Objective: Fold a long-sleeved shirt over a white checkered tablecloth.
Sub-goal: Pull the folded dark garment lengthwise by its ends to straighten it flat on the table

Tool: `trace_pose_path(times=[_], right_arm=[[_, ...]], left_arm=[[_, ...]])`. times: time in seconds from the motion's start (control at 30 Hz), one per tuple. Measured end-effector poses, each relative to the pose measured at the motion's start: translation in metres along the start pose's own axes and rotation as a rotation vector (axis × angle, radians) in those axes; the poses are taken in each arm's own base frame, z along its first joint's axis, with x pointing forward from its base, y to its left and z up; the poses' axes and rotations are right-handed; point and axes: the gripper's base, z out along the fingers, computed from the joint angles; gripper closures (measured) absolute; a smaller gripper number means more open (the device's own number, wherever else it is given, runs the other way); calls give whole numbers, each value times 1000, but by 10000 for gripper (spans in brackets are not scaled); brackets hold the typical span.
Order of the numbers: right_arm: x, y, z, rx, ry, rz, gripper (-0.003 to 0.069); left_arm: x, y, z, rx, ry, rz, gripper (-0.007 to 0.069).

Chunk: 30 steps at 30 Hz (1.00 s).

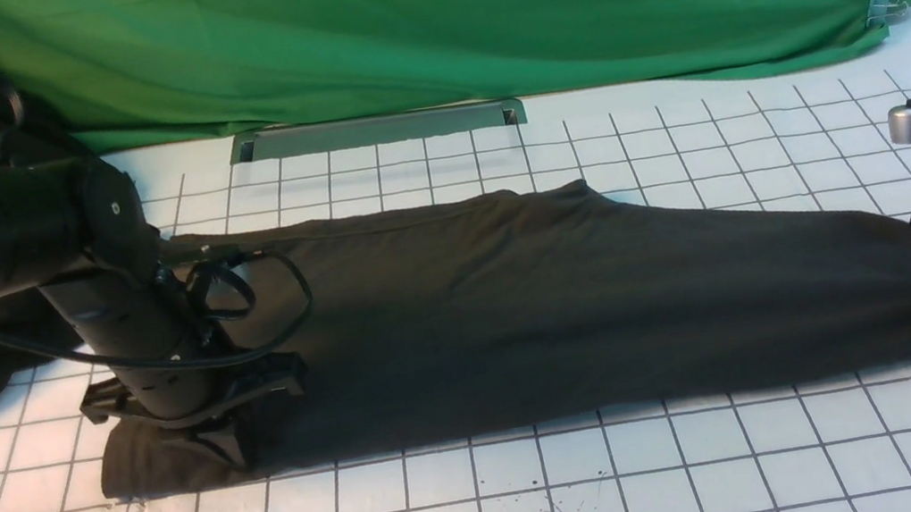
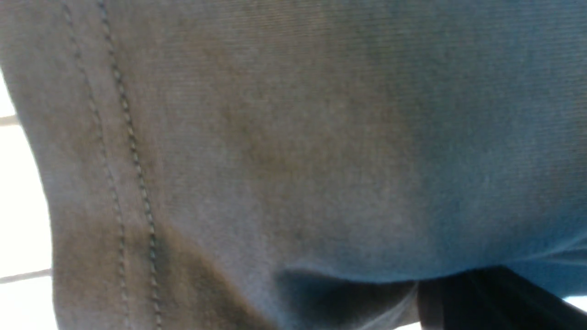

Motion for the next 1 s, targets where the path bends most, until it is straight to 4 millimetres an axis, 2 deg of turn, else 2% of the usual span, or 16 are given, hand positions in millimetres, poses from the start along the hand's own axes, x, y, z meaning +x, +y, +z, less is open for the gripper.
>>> trace_pose_path(times=[0.07,0.13,0.23,0.3,0.33,0.4,0.47,0.5,0.57,0.73,0.8,0.87,0.93,1.0], right_arm=[[1,0,0,-1,7,6,319],[2,1,-3,-1,11,11,116],[4,4,-13,2,-12,9,3],[4,8,-19,3,-29,-2,-11],[3,13,-26,6,-53,-26,-13],[-3,21,-34,11,-109,-53,-13],[-8,24,-33,4,-150,-60,-13],[-8,24,-32,4,-153,-60,-13],[-14,25,-22,2,-157,-60,-13],[-23,19,21,-6,-63,-32,-10],[-24,18,25,-12,-48,-24,9],[-24,18,26,-17,-46,-26,82],[-24,20,26,-28,-47,-40,221],[-24,21,25,-28,-44,-62,469]], left_arm=[[0,0,0,0,2,2,629],[1,1,-3,-6,5,11,629],[3,1,-12,-16,-10,29,629],[5,1,-21,-21,-31,35,629],[7,1,-32,-25,-58,43,629],[10,-1,-50,-23,-107,48,629],[14,-2,-65,-20,-136,52,629],[15,-2,-66,-21,-141,53,629],[22,-3,-83,-20,-162,58,629],[35,-3,-109,-27,-202,70,629],[39,-3,-117,-35,-221,76,629],[41,-3,-122,-37,-235,79,629],[42,-3,-124,-37,-241,79,629],[42,-3,-124,-39,-239,79,629]])
